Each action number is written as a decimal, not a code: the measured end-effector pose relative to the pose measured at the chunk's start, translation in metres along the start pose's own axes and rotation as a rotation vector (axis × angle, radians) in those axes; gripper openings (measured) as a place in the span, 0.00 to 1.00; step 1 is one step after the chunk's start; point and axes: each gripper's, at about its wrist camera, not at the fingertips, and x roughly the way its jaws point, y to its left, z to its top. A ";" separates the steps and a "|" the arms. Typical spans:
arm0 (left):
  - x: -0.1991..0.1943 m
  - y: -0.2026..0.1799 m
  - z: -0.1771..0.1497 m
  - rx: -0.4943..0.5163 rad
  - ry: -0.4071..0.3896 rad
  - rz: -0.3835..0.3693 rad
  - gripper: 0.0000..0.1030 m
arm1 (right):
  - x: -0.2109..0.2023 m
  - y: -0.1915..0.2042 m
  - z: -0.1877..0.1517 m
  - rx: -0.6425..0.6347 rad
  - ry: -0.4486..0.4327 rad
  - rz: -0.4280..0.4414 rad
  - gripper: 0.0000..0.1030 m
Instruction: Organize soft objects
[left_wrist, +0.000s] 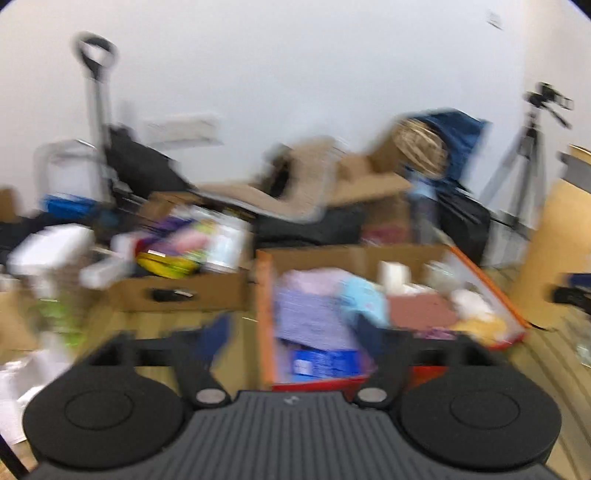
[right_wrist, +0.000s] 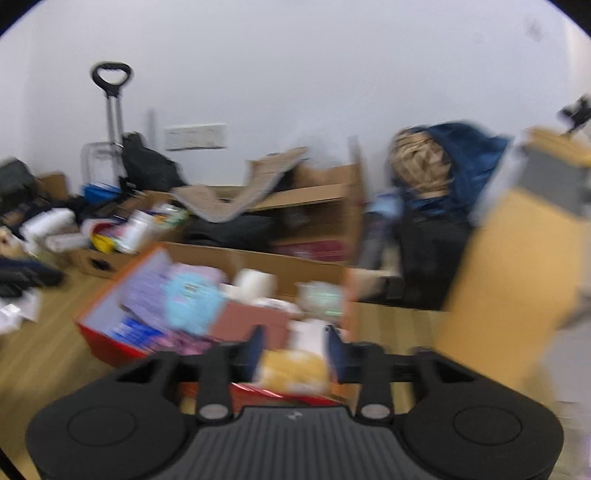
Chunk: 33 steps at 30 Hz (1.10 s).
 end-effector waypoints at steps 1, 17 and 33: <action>-0.011 -0.004 -0.004 0.013 -0.047 0.049 0.94 | -0.010 -0.003 -0.005 0.004 -0.021 -0.032 0.80; -0.206 -0.034 -0.055 0.018 -0.220 0.024 0.98 | -0.183 0.009 -0.072 0.115 -0.178 -0.025 0.79; -0.448 -0.075 -0.242 -0.004 -0.351 0.030 1.00 | -0.429 0.078 -0.249 0.047 -0.358 -0.015 1.00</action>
